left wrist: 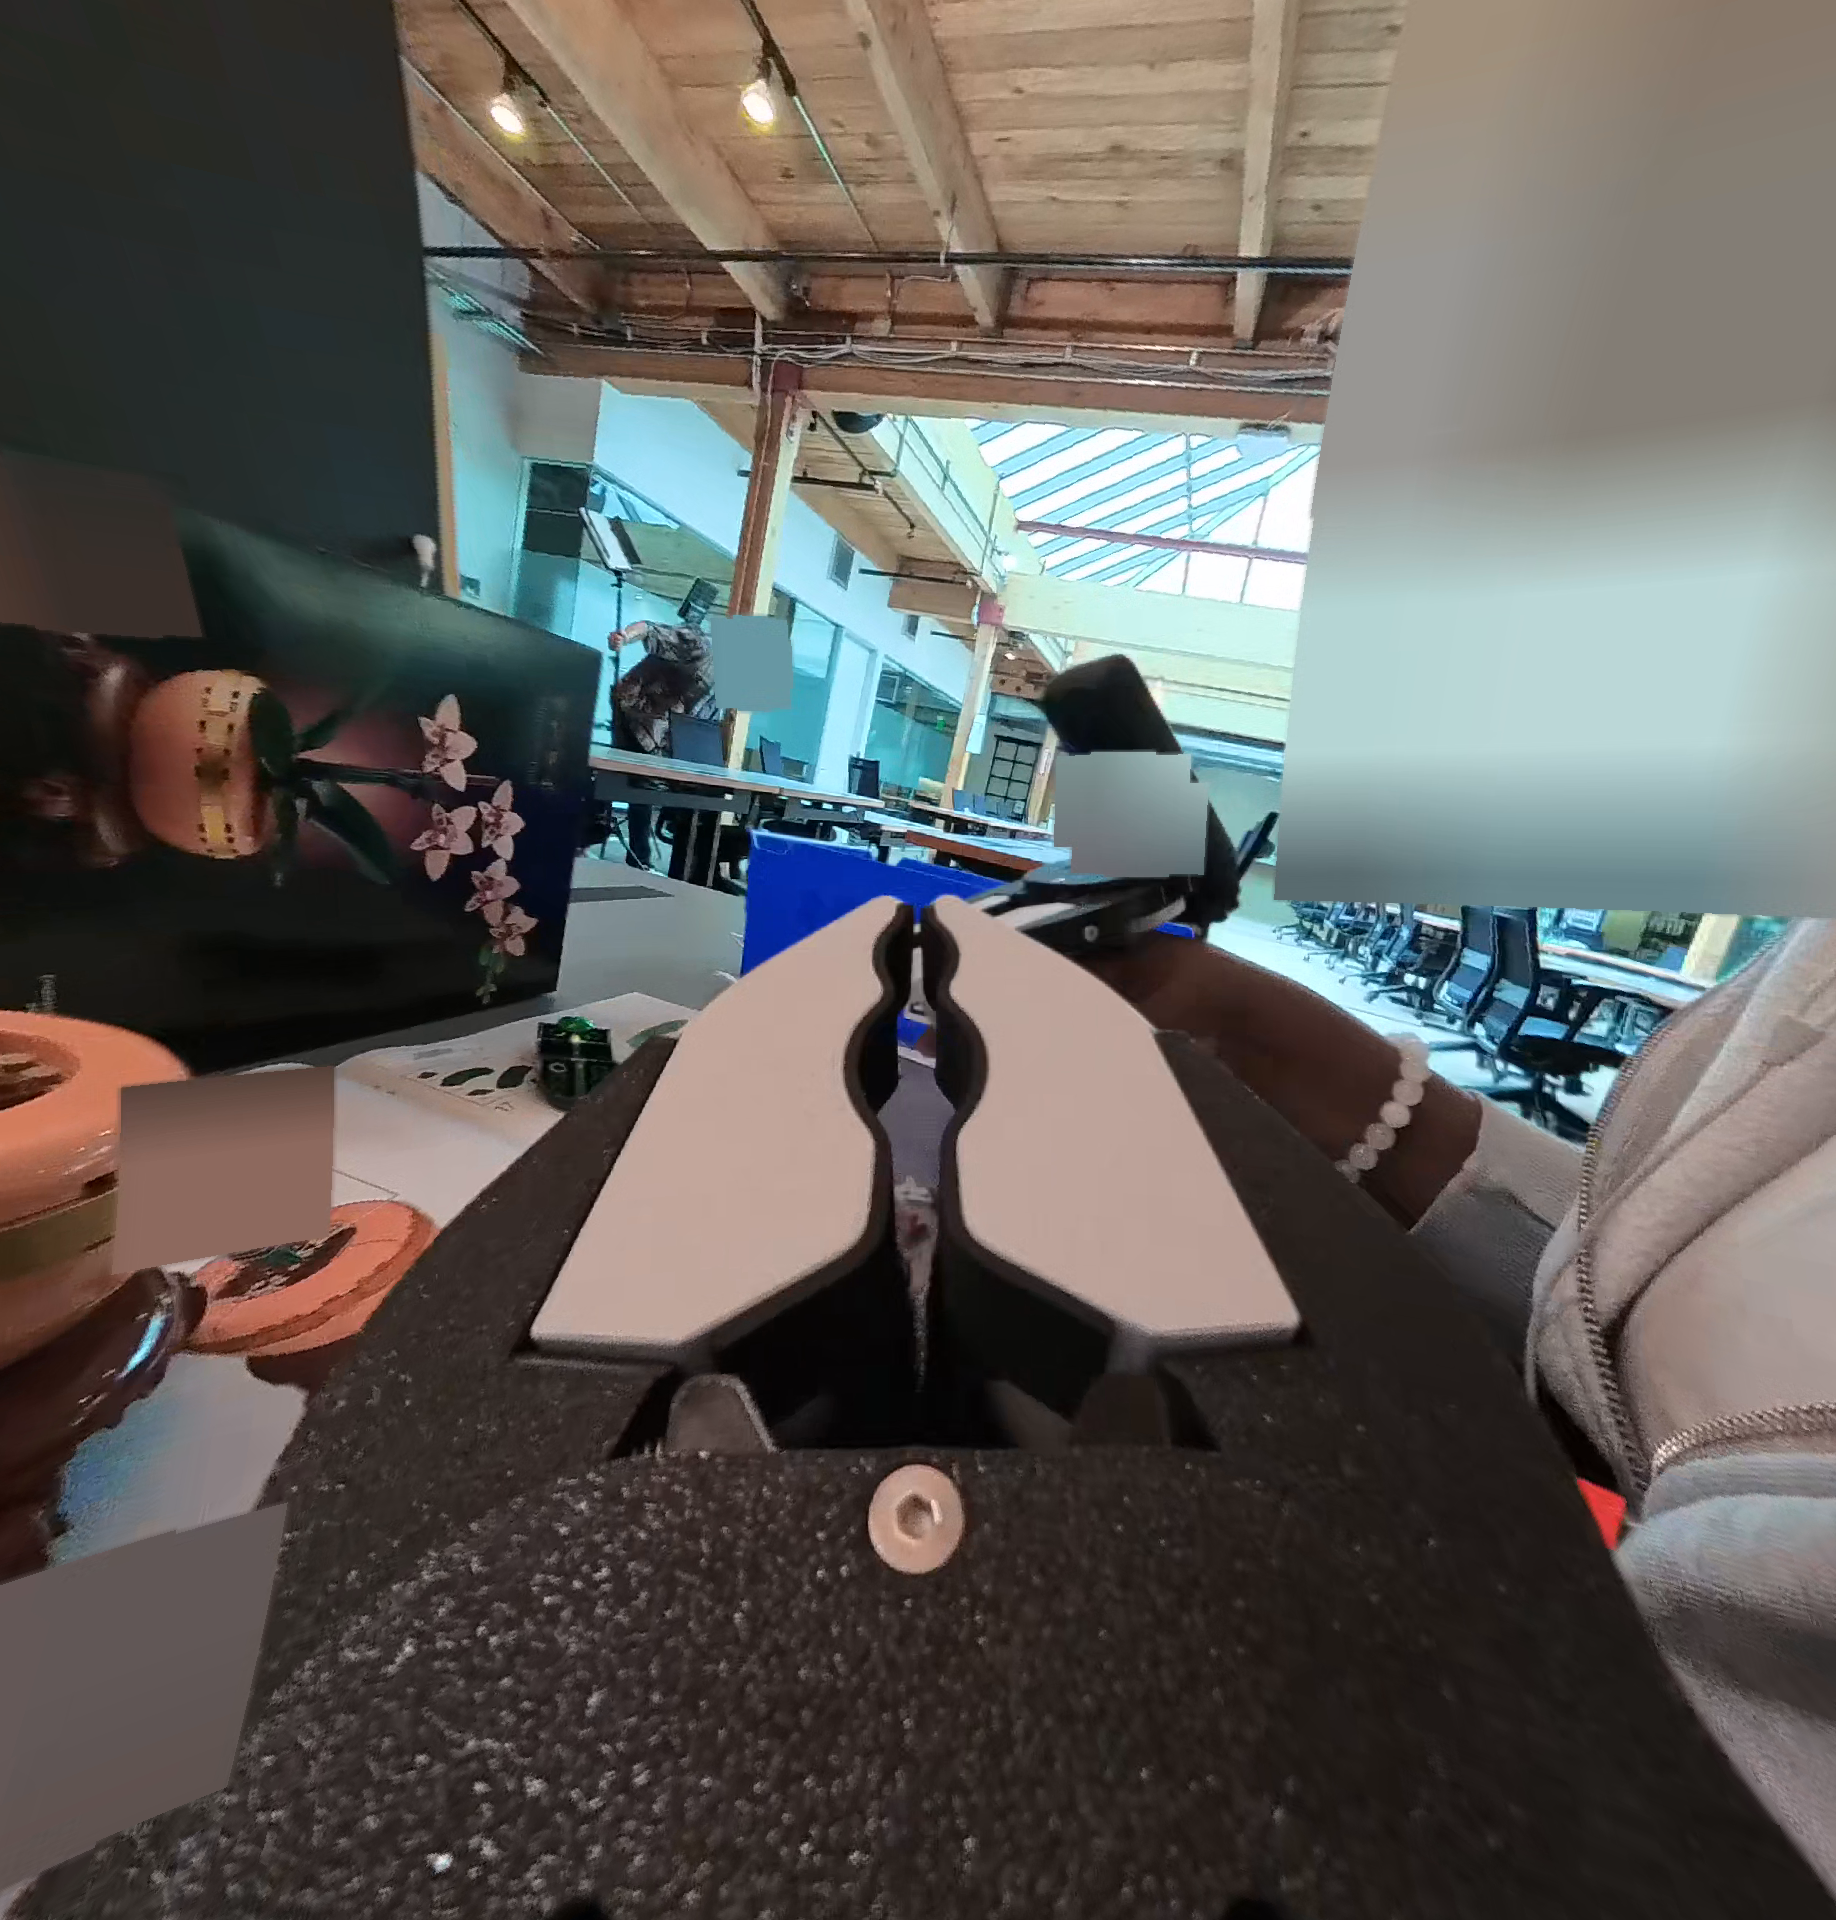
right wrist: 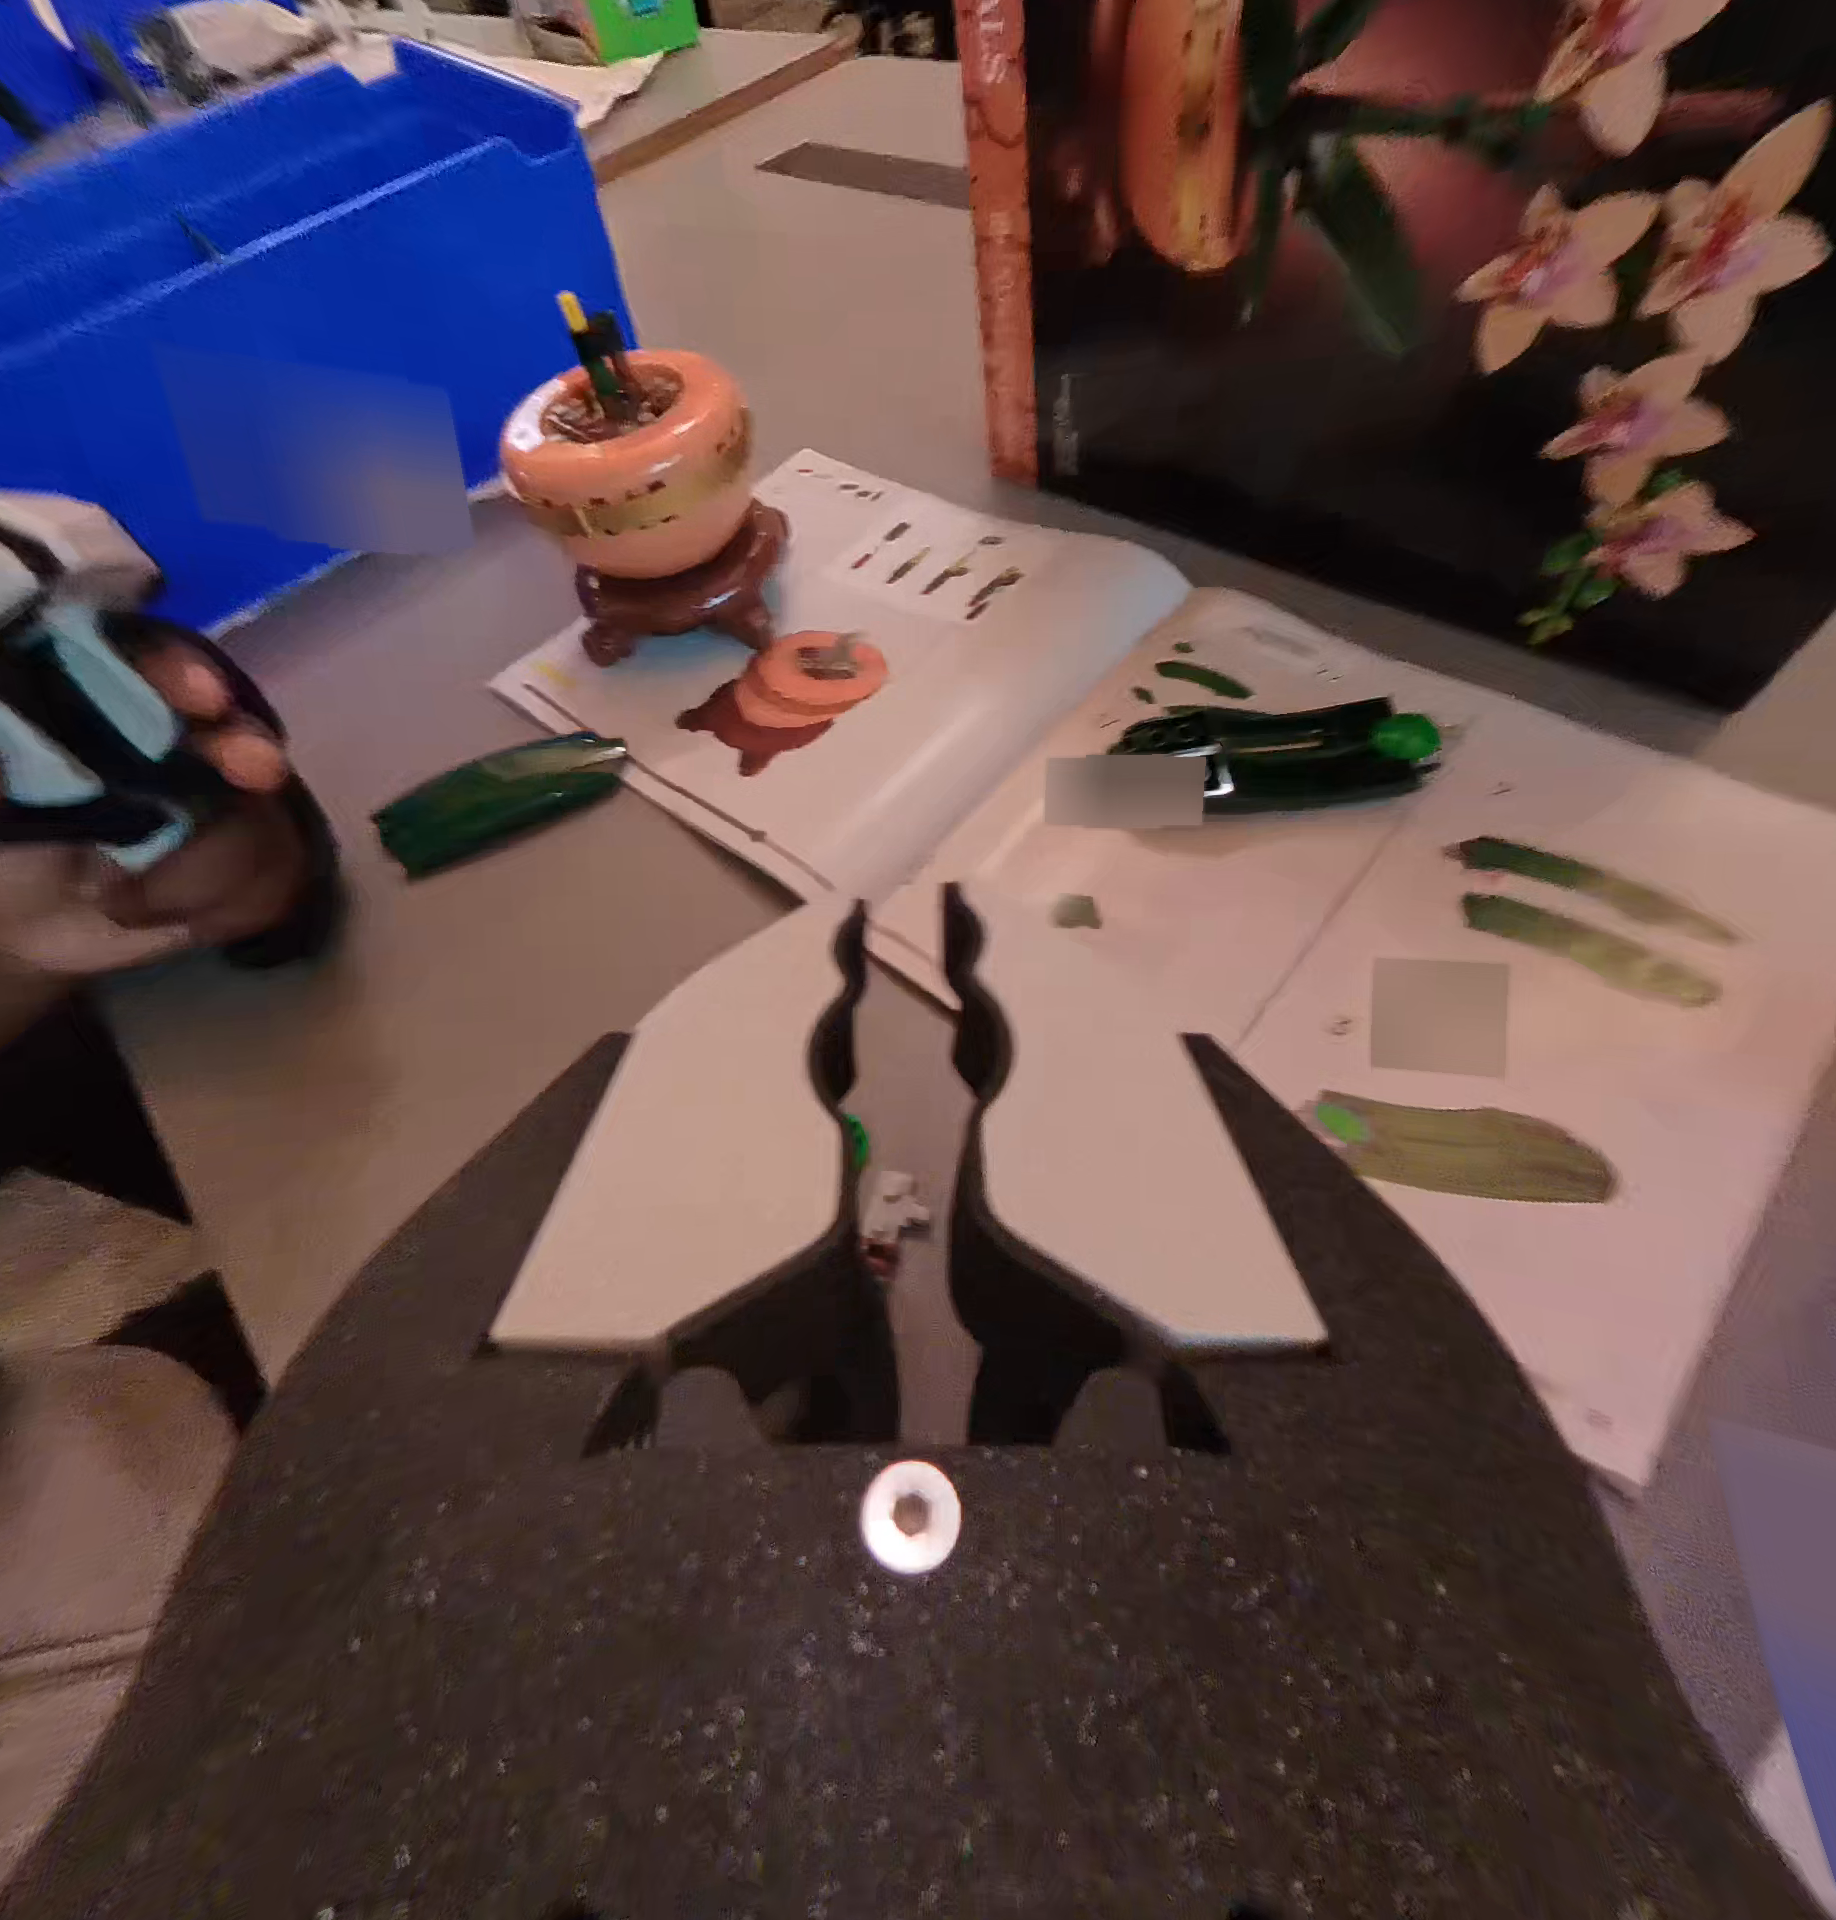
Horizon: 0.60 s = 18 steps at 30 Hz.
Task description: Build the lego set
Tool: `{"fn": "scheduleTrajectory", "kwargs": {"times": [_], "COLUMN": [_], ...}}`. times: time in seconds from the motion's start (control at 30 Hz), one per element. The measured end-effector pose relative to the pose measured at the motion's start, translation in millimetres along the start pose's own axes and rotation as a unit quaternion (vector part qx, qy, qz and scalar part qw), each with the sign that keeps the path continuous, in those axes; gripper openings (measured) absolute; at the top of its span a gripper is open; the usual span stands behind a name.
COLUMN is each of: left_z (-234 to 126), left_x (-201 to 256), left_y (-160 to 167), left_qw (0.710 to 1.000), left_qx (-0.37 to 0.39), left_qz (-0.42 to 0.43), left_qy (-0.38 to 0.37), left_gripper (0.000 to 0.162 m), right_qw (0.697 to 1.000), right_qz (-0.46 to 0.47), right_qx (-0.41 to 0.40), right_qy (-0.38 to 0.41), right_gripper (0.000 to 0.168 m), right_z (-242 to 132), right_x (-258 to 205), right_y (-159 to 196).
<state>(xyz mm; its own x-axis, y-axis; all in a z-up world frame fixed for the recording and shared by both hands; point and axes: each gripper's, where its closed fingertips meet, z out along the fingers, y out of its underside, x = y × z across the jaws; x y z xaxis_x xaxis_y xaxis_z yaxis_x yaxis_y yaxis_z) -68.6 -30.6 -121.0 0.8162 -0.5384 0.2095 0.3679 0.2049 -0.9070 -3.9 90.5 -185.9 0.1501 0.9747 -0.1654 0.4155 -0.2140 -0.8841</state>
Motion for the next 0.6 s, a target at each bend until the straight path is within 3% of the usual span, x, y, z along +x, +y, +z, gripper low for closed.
{"fn": "scheduleTrajectory", "kwargs": {"times": [0.07,0.2,0.27,0.37,0.43,0.5,0.6], "left_z": [9.0,18.4,17.8,17.1,16.7,16.4,17.5], "left_x": [7.9,9.2,4.5,3.1,6.0,6.9,11.2], "left_y": [6.7,12.3,11.1,6.1,4.5,6.9,11.9], "left_qw": [1.000,0.996,0.995,0.998,0.999,0.998,0.998], "left_qx": [-0.017,-0.043,-0.047,-0.033,-0.027,-0.033,-0.045], "left_qz": [0.023,0.064,0.063,0.022,0.016,0.025,0.023], "left_qy": [0.001,-0.034,-0.053,-0.053,-0.045,-0.045,-0.034], "left_gripper": [0.003,0.043,0.055,0.053,0.051,0.048,0.044], "right_qw": [0.999,0.984,0.975,0.969,0.958,0.962,0.957], "right_qz": [0.007,-0.093,-0.082,0.000,0.062,0.071,0.079], "right_qx": [0.004,0.036,0.016,-0.048,-0.080,-0.082,-0.113], "right_qy": [0.043,0.150,0.206,0.244,0.270,0.249,0.255], "right_gripper": [0.043,0.030,0.021,0.023,0.045,0.086,0.089], "right_z": [1.2,-9.4,-12.5,-4.2,0.9,9.7,14.1], "right_x": [11.2,39.7,62.7,94.8,112.0,113.9,121.9], "right_y": [-2.8,-5.0,7.5,36.1,47.4,45.7,52.0]}}
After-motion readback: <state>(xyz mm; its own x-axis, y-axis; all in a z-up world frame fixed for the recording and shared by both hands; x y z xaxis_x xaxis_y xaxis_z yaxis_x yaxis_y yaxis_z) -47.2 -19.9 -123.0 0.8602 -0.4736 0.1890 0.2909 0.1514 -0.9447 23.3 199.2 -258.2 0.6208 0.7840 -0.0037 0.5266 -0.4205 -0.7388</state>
